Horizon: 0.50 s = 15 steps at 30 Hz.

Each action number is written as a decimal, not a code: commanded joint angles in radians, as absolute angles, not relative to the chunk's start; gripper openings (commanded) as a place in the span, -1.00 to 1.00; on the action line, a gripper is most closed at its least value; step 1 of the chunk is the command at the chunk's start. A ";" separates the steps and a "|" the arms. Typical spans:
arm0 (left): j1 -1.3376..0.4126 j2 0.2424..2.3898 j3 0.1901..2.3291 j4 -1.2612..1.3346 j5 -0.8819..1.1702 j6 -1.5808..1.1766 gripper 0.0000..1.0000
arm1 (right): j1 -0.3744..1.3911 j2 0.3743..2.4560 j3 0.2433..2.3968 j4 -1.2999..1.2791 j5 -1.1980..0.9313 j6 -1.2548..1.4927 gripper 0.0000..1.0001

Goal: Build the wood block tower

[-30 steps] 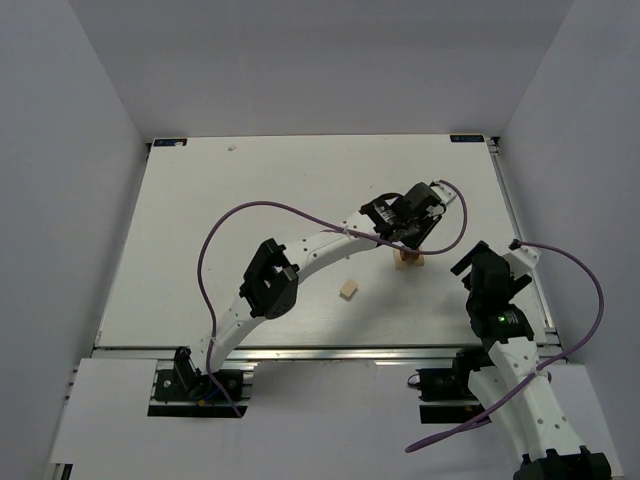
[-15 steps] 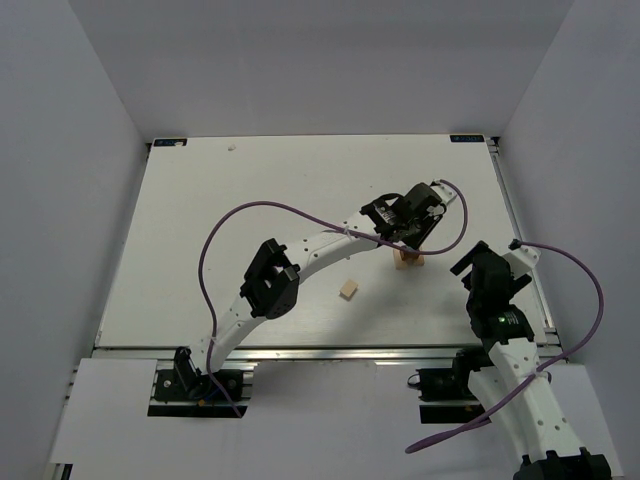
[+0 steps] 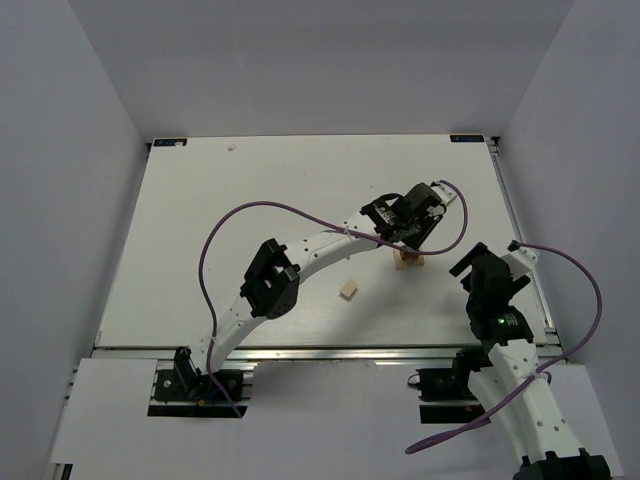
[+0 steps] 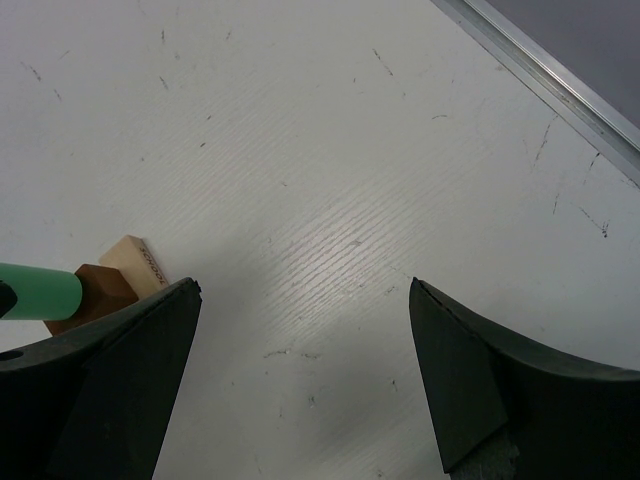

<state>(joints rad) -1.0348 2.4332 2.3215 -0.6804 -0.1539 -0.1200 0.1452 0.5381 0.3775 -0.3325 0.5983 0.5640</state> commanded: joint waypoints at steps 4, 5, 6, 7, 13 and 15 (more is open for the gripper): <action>-1.042 2.407 2.327 -0.678 -0.109 -0.118 -0.62 | 0.141 0.532 0.376 -0.290 0.603 0.549 0.79; -1.042 2.405 2.326 -0.680 -0.109 -0.118 -0.62 | 0.141 0.532 0.376 -0.291 0.603 0.549 0.79; -1.042 2.404 2.326 -0.680 -0.115 -0.118 -0.62 | 0.141 0.531 0.376 -0.291 0.601 0.549 0.79; -1.042 2.402 2.326 -0.681 -0.132 -0.118 -0.62 | 0.141 0.528 0.376 -0.291 0.601 0.549 0.79; -1.042 2.399 2.321 -0.689 -0.149 -0.115 -0.62 | 0.141 0.528 0.376 -0.290 0.598 0.548 0.79; -1.042 2.399 2.318 -0.689 -0.156 -0.115 -0.62 | 0.143 0.529 0.374 -0.290 0.600 0.548 0.79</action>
<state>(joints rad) -1.0363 2.4332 2.3211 -0.6815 -0.1390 -0.1196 0.1452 0.5354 0.3775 -0.3325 0.5976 0.5632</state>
